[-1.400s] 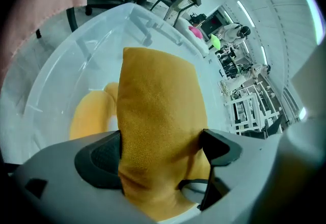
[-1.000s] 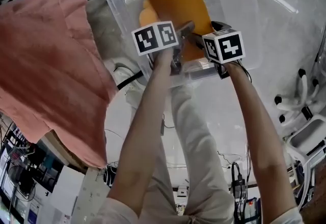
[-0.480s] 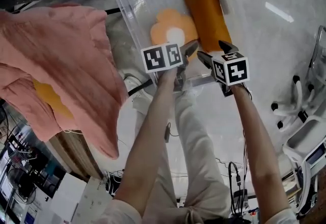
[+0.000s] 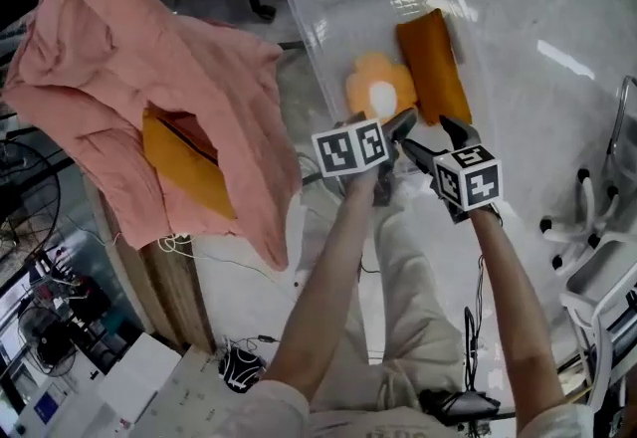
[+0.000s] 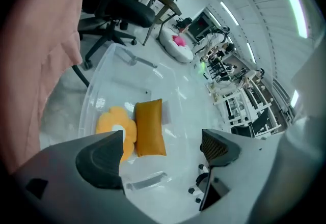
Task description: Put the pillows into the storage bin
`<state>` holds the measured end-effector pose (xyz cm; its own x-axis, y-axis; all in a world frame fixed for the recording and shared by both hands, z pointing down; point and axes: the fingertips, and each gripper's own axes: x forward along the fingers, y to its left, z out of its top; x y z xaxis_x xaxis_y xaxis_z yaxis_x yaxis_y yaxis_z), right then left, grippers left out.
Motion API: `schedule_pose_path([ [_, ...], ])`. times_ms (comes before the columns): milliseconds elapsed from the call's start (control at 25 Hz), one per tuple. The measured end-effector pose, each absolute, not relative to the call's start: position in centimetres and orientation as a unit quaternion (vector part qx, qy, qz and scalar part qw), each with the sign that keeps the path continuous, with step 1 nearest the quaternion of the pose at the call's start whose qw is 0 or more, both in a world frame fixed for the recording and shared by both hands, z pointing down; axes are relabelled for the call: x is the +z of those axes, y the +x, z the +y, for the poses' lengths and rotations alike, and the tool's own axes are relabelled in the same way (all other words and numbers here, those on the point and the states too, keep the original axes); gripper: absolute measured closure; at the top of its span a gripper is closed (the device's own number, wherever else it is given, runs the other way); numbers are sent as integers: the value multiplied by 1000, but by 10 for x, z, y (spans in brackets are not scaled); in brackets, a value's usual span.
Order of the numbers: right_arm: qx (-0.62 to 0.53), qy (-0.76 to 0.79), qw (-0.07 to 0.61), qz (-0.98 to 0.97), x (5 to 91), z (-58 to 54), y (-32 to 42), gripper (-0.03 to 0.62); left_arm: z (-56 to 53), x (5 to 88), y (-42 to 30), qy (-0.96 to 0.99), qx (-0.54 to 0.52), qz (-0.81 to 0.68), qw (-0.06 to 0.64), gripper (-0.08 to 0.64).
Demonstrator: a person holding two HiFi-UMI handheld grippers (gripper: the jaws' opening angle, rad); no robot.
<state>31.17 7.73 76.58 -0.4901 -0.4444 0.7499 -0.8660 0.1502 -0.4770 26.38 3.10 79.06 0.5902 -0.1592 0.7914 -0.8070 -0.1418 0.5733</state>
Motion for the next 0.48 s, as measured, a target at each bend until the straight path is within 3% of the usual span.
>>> schedule_pose_path([
  [480,397,380,199,-812,616,71,195,183,9,633,156,735,207,-420,490,80],
])
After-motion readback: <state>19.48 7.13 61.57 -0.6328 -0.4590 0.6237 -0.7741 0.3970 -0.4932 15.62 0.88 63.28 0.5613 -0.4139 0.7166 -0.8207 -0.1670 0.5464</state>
